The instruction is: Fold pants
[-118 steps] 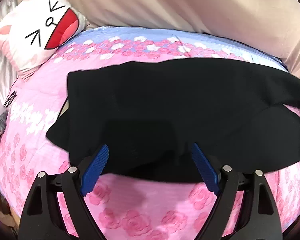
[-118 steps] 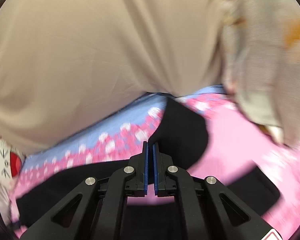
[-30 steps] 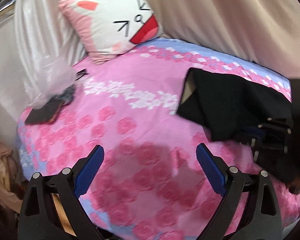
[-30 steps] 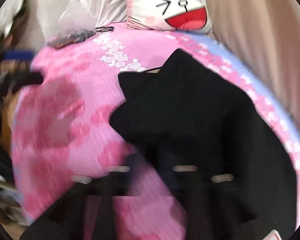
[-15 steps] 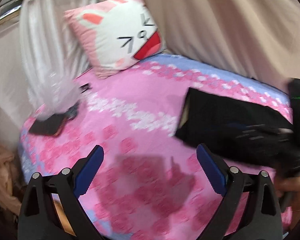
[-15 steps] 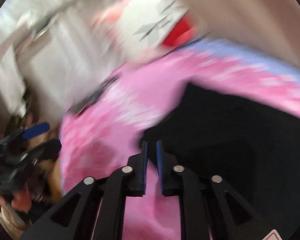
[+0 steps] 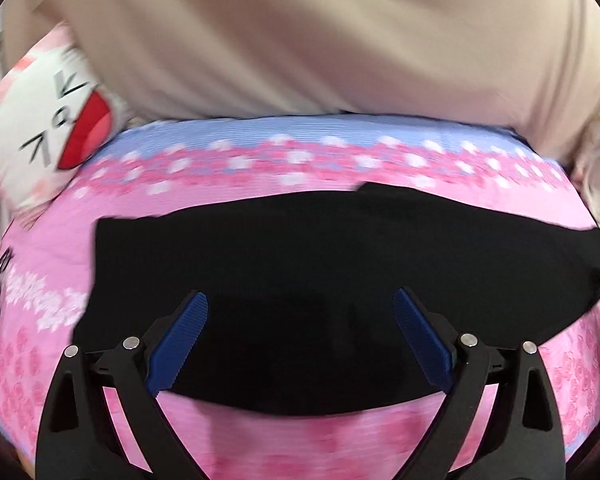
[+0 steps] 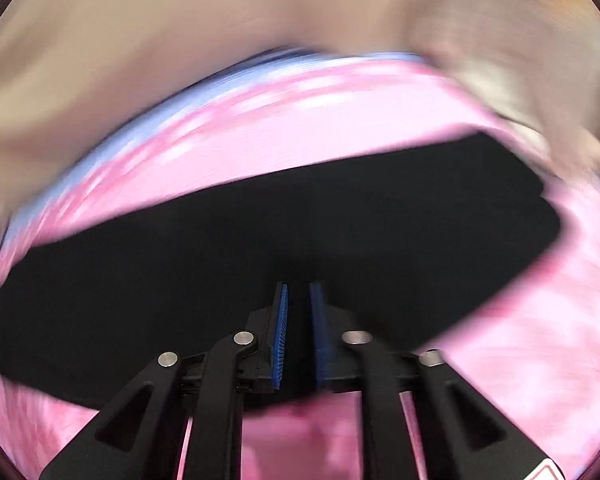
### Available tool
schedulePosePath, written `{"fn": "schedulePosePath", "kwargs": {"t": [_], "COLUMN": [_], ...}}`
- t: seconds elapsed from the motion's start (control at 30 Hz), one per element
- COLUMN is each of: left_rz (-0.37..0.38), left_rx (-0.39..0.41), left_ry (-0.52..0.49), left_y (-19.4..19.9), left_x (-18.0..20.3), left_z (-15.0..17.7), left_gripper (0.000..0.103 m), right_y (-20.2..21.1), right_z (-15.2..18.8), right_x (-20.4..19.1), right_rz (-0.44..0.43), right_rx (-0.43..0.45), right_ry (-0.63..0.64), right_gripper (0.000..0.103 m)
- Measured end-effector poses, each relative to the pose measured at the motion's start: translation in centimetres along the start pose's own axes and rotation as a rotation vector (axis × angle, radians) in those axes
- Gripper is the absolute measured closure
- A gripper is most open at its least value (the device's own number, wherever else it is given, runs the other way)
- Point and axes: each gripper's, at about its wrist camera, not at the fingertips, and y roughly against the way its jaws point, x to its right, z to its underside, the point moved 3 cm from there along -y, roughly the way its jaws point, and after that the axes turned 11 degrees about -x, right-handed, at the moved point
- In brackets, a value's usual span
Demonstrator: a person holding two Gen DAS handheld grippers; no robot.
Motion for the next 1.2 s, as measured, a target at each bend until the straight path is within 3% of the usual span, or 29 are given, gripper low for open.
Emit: {"fn": "schedulePosePath", "kwargs": {"t": [0.07,0.17,0.3,0.5,0.57,0.6,0.63,0.83,0.87,0.93,1.0,1.03,1.13,1.2], "left_rz": [0.007,0.034,0.072,-0.001,-0.009,-0.013,-0.024,-0.071,-0.070,-0.068,-0.062,-0.066,-0.060,-0.057], "left_rx": [0.000,-0.009,-0.044,-0.045,-0.053,-0.057,-0.063,-0.076,-0.079,-0.096,-0.116,-0.123,-0.130,-0.138], "left_ry": [-0.039,-0.067,-0.120,-0.203,-0.207,-0.207,-0.207,-0.220,-0.220,-0.218,-0.222,-0.221,-0.213,-0.210], "left_y": [-0.4,-1.0,-2.2,-3.0,-3.2,-3.3,-3.5,-3.9,-4.0,-4.7,-5.2,-5.3,-5.0,-5.0], "left_x": [3.2,7.4,13.4,19.3,20.1,20.2,20.3,19.9,19.8,19.7,19.7,19.6,18.5,17.6], "left_z": [-0.6,-1.1,-1.6,-1.6,-1.6,-1.6,-1.6,-1.4,-1.4,-1.2,-0.9,-0.8,0.0,0.6], "left_gripper": [0.007,0.007,0.007,0.007,0.006,0.006,0.006,0.006,0.006,0.006,0.006,0.006,0.006,0.006], "right_y": [1.6,2.1,-0.1,-2.7,-2.7,-2.9,-3.0,1.6,1.4,-2.2,-2.0,-1.2,2.3,3.7], "right_z": [-0.6,-1.5,-2.8,-5.9,-6.6,-7.0,-7.1,-4.5,-4.3,-4.2,-4.4,-4.4,-4.1,-3.8], "right_x": [5.8,13.2,15.5,14.5,14.5,14.3,14.3,14.7,15.0,16.3,17.2,17.3,16.1,14.0], "right_rz": [0.038,-0.048,-0.097,-0.128,-0.134,-0.126,-0.107,-0.090,-0.082,-0.055,-0.133,-0.129,0.014,-0.015], "right_rx": [0.050,0.077,0.056,0.058,0.074,0.075,0.074,0.159,0.152,0.046,0.069,0.087,0.181,0.196], "right_ry": [-0.097,-0.223,-0.245,-0.204,-0.197,-0.181,-0.166,-0.139,-0.143,-0.137,-0.181,-0.183,-0.148,-0.088], "right_gripper": [0.064,0.064,0.064,0.064,0.068,0.088,0.095,0.095,0.095,0.094,0.089,0.085,0.081,0.081]}}
